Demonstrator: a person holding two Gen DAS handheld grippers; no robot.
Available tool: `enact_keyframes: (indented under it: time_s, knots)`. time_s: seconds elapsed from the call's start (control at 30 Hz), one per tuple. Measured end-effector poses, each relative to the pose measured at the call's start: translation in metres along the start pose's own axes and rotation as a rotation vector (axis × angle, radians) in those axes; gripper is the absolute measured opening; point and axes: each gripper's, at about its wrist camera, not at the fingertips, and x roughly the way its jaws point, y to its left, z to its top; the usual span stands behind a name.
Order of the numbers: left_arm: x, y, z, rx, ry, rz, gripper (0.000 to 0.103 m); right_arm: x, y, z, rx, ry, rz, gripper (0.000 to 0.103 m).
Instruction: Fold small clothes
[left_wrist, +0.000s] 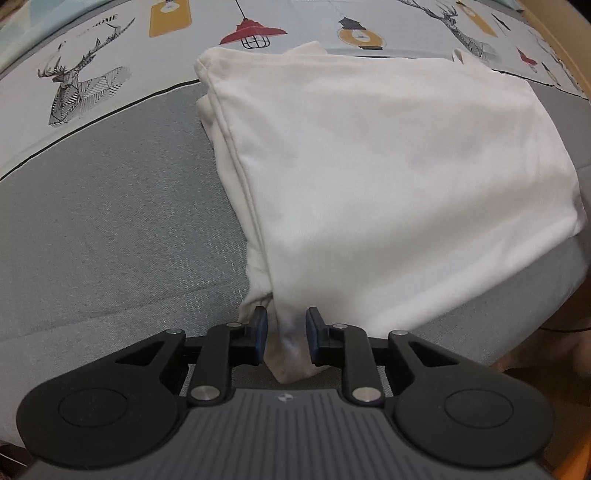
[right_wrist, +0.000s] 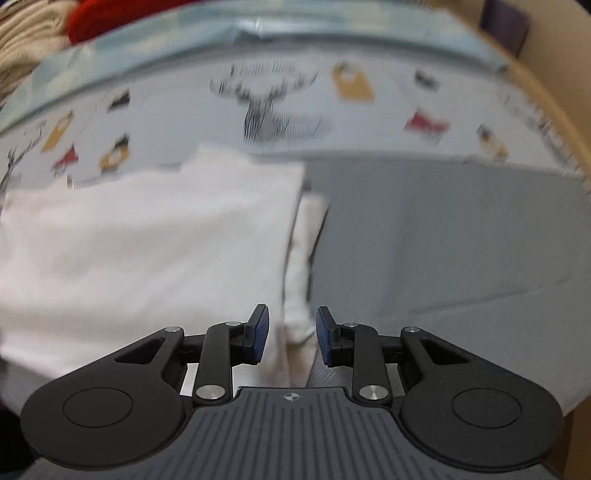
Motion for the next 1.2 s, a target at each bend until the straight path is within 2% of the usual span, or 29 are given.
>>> enact_keyframes:
  time_s: [0.03,0.07,0.13,0.2,0.23,0.3,0.37,0.4,0.43,0.47,0.57,0.67,0.83,0.87,0.9,0.93,1.0,1.13,1.2]
  knots:
    - [-0.001,0.0,0.0,-0.003,-0.005,-0.001,0.026,-0.013,-0.001,0.005,-0.001,-0.045,-0.018,0.032]
    - [-0.003,0.0,0.0,-0.009,-0.012,-0.006,0.027,-0.027,0.0,0.006,0.002,-0.1,-0.019,0.041]
    - [-0.006,0.003,0.001,-0.024,-0.029,-0.02,0.027,-0.045,0.0,0.006,0.015,-0.204,0.001,0.051]
    - [-0.012,0.008,0.004,-0.062,-0.074,-0.048,0.033,-0.051,-0.002,-0.006,0.022,-0.273,0.009,0.051]
    - [-0.016,0.013,0.007,-0.101,-0.109,-0.072,0.04,-0.047,-0.002,-0.014,0.016,-0.276,0.001,0.051]
    - [-0.022,0.024,0.012,-0.195,-0.169,-0.116,0.044,-0.038,0.0,-0.019,-0.019,-0.208,-0.059,0.048]
    - [-0.022,0.038,0.019,-0.298,-0.211,-0.147,0.045,-0.041,0.0,-0.021,-0.027,-0.231,-0.08,0.048]
    - [-0.022,0.044,0.02,-0.353,-0.231,-0.161,0.049,-0.042,-0.002,-0.02,-0.032,-0.242,-0.075,0.048]
    - [-0.02,0.051,0.02,-0.401,-0.242,-0.173,0.056,-0.038,-0.001,-0.021,-0.037,-0.239,-0.073,0.048]
    - [-0.016,0.057,0.019,-0.454,-0.241,-0.184,0.058,-0.037,-0.001,-0.022,-0.044,-0.226,-0.075,0.049]
    - [0.0,0.069,0.017,-0.556,-0.203,-0.206,0.059,-0.026,-0.003,-0.023,-0.066,-0.183,-0.087,0.048]
    - [0.018,0.075,0.021,-0.574,-0.158,-0.225,0.059,-0.023,-0.005,-0.021,-0.053,-0.182,-0.089,0.048]
    - [0.035,0.065,0.037,-0.454,-0.163,-0.228,0.058,-0.019,-0.014,-0.017,0.019,-0.171,-0.081,0.048]
    - [0.036,0.062,0.038,-0.422,-0.178,-0.221,0.058,-0.019,-0.015,-0.016,0.029,-0.171,-0.082,0.049]
    - [0.036,0.056,0.04,-0.381,-0.199,-0.216,0.047,-0.019,-0.016,-0.016,0.037,-0.17,-0.083,0.049]
    - [0.038,0.054,0.039,-0.352,-0.207,-0.227,0.026,-0.018,-0.017,-0.015,0.048,-0.168,-0.084,0.049]
    - [0.038,0.052,0.04,-0.324,-0.215,-0.226,0.019,-0.017,-0.017,-0.014,0.07,-0.161,-0.084,0.049]
    - [0.024,0.061,0.032,-0.34,-0.259,-0.226,0.01,-0.015,-0.013,-0.009,0.102,-0.164,-0.082,0.049]
    - [0.01,0.07,0.025,-0.363,-0.295,-0.201,0.009,-0.014,-0.01,-0.007,0.122,-0.167,-0.075,0.048]
